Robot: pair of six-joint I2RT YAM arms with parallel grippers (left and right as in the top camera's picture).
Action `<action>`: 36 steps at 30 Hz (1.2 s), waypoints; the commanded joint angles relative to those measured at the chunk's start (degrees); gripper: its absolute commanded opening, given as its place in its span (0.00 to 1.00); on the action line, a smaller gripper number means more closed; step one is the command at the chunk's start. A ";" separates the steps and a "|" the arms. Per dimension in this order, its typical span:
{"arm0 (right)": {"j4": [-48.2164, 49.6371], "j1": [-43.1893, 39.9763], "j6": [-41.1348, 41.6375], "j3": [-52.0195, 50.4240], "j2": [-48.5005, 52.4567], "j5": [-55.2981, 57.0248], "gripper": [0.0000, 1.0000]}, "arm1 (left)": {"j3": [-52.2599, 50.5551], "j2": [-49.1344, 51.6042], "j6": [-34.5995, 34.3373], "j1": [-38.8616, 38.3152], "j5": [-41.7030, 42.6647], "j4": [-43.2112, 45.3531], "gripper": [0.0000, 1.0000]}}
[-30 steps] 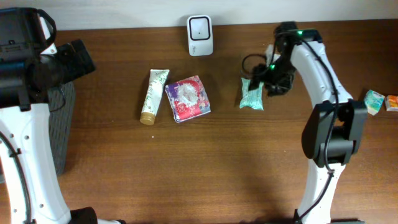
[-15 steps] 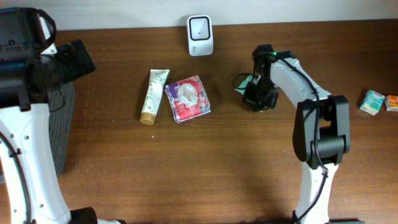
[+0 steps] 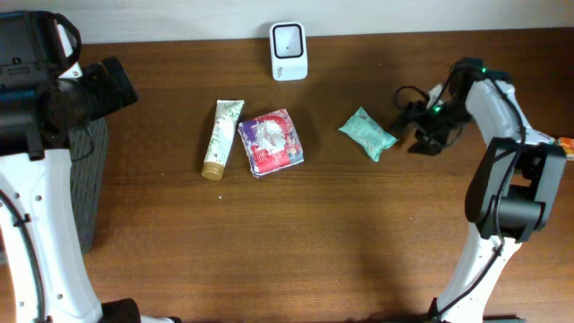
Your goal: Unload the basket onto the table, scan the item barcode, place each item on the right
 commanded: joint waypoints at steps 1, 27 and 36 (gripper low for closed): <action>3.69 1.18 3.58 -3.26 -0.33 -5.44 0.74 | 0.22 -0.44 -0.55 0.24 -0.24 -0.11 0.99; 20.35 4.35 -22.08 -6.12 -21.53 -27.52 0.04 | 0.22 -0.39 -0.55 0.24 -0.24 -0.11 0.99; 20.31 16.22 -23.69 -6.12 -23.98 -17.70 0.04 | 0.22 -0.39 -0.55 0.24 -0.24 -0.11 0.99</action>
